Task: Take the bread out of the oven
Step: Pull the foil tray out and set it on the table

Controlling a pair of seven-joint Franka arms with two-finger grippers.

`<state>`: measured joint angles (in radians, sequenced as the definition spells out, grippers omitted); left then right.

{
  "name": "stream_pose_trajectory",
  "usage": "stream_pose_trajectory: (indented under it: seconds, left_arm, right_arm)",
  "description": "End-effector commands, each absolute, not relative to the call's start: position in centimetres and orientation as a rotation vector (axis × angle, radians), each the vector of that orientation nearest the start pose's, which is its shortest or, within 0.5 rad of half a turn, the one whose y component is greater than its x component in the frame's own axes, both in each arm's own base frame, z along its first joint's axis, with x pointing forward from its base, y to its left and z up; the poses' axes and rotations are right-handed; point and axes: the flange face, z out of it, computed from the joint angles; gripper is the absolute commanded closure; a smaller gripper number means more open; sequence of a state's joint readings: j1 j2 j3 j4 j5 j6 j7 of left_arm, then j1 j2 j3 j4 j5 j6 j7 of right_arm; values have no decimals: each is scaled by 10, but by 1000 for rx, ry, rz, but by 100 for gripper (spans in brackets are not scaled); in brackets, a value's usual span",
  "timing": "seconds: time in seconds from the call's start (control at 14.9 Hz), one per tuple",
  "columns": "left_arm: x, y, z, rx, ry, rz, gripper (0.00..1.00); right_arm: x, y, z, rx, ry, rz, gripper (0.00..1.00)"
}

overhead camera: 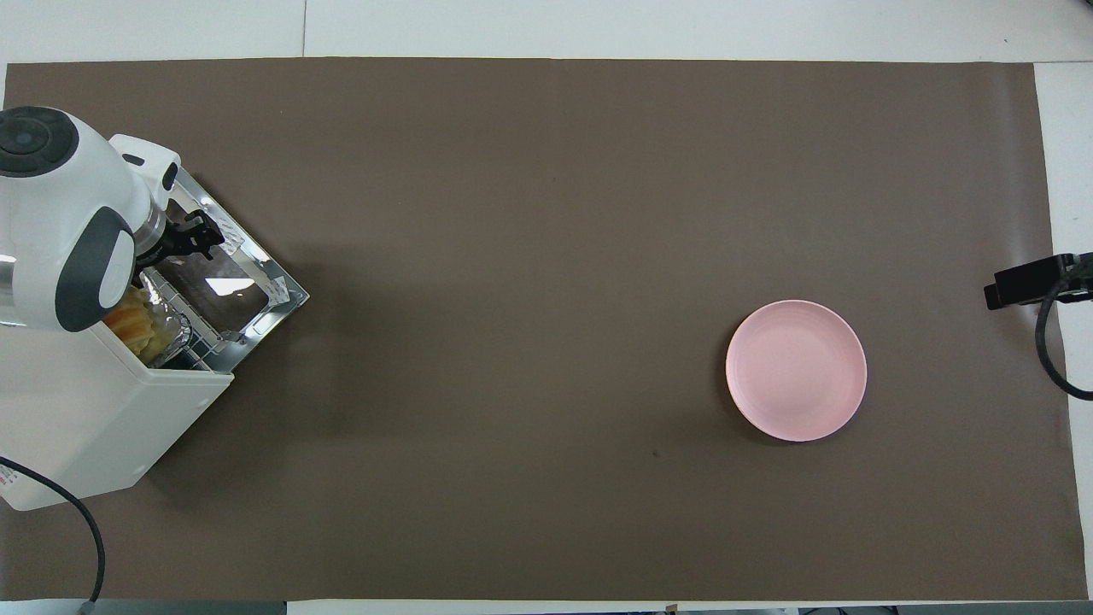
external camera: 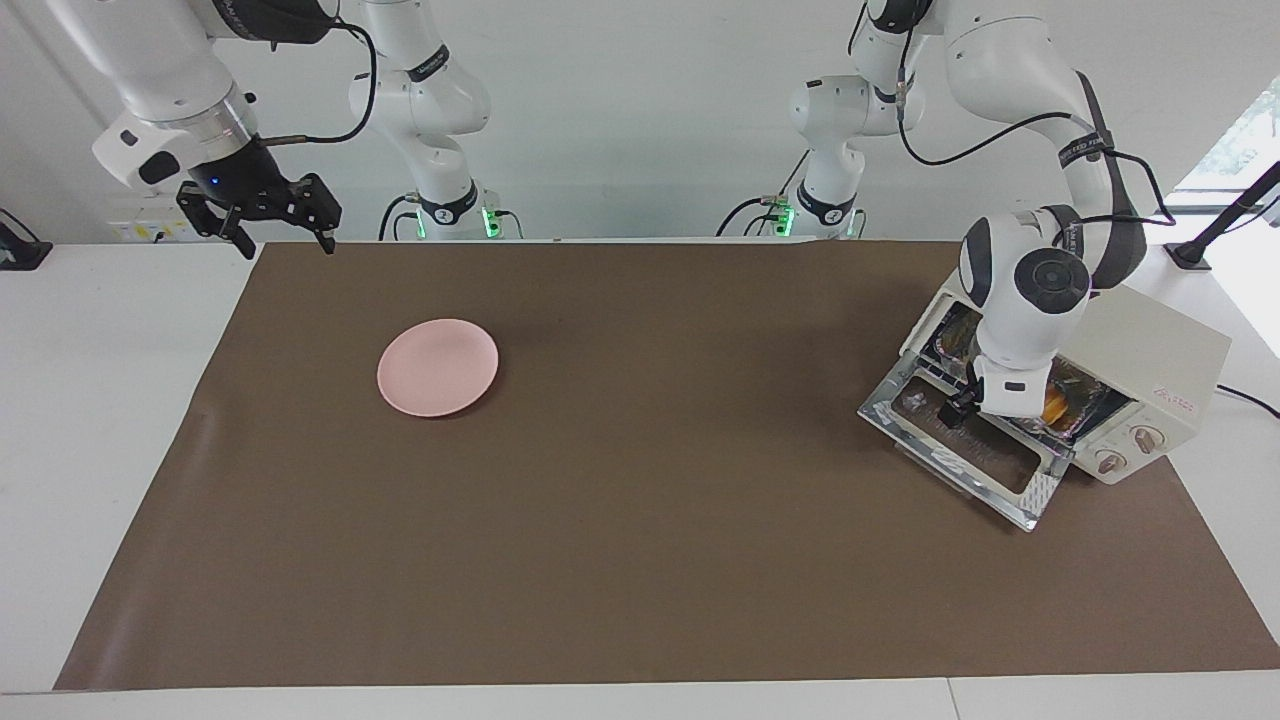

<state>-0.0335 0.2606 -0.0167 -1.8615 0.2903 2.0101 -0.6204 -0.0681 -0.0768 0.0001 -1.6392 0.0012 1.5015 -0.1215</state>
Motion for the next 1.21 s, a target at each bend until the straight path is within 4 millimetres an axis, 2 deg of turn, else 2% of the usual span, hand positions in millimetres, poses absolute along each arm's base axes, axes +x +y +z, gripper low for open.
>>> stream_pose_trajectory:
  seconds: [0.0,0.13,0.2,0.27,0.4,0.6,0.74,0.87,1.0,1.07,1.14]
  left_arm:
    - [590,0,366,-2792,-627,7,65]
    - [586,10,364,-2789,-641,14,92]
    - [586,12,364,-2789,-641,17,100]
    - [586,12,365,-2790,-637,14,100]
    - [597,-4,375,-2803,-608,-25,100]
    - [625,-76,407,-2842,-468,-121,100]
    - [641,-143,440,-2856,-365,-128,100]
    - [640,-214,460,-2897,-275,-101,100]
    - [626,-291,461,-2975,-154,-109,100]
    - [623,-325,454,-2997,-98,-104,100]
    - [615,-369,446,-3025,-22,-105,100]
  right_arm:
    - [514,-37,628,-3135,-62,103,0]
    - [514,-37,628,-3135,-62,103,0]
    - [514,-37,628,-3135,-62,103,0]
    - [514,-37,628,-3135,-62,103,0]
    - [514,-37,628,-3135,-62,103,0]
    - [514,-37,628,-3135,-62,103,0]
    - [514,-37,628,-3135,-62,103,0]
    - [514,-38,627,-3135,-60,106,0]
    - [514,-37,628,-3135,-62,106,0]
    - [514,-38,628,-3134,-60,106,0]
    - [514,-37,627,-3134,-65,106,0]
